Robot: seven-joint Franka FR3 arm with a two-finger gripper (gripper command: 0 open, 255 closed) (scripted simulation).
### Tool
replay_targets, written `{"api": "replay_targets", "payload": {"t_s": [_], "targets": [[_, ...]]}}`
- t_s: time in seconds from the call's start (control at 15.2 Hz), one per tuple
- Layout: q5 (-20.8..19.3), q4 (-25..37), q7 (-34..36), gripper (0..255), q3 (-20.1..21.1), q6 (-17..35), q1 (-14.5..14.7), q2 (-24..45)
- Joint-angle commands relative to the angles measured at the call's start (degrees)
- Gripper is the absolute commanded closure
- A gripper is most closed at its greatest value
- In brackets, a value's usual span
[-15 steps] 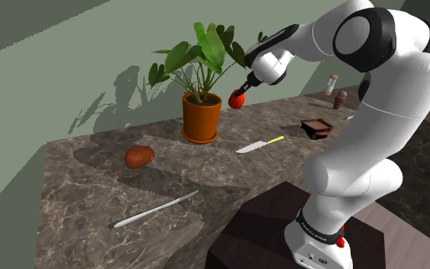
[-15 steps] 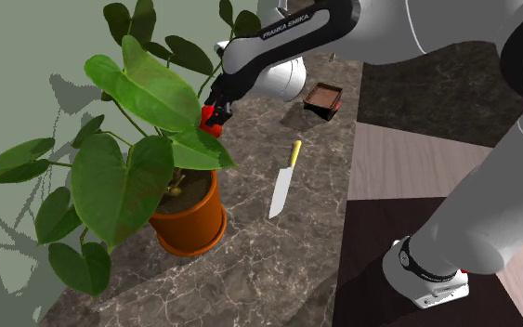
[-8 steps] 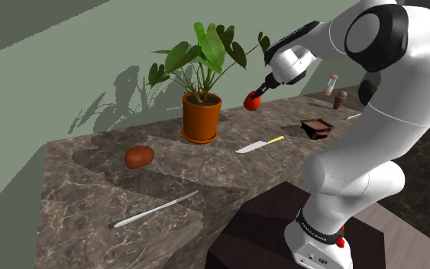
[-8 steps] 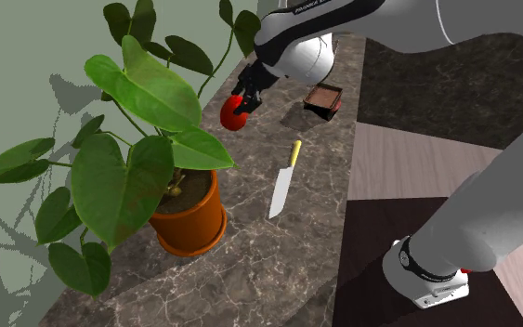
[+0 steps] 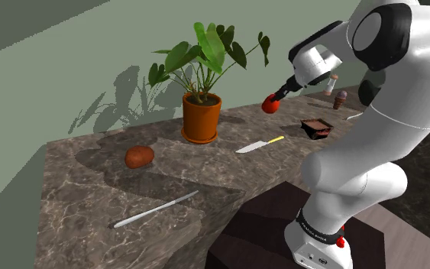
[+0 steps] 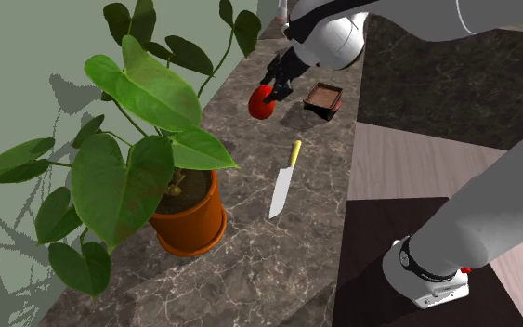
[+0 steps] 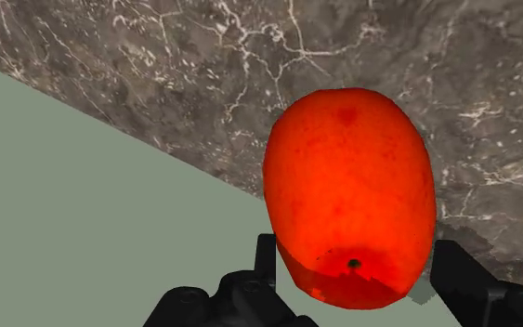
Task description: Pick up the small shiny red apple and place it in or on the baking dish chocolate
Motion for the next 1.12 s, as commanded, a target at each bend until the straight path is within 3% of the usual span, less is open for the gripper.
{"api": "replay_targets", "payload": {"t_s": [0.0,0.53,1.06], "targets": [[-0.07,0.21,-2.48,255,-1.79,-2.29,-1.50,-0.18],[-1.41,4.03,-10.67,255,-8.68,-11.45,-7.47,1.83],[-2.47,12.29,-17.75,255,-14.81,-21.28,-13.56,7.67]]}}
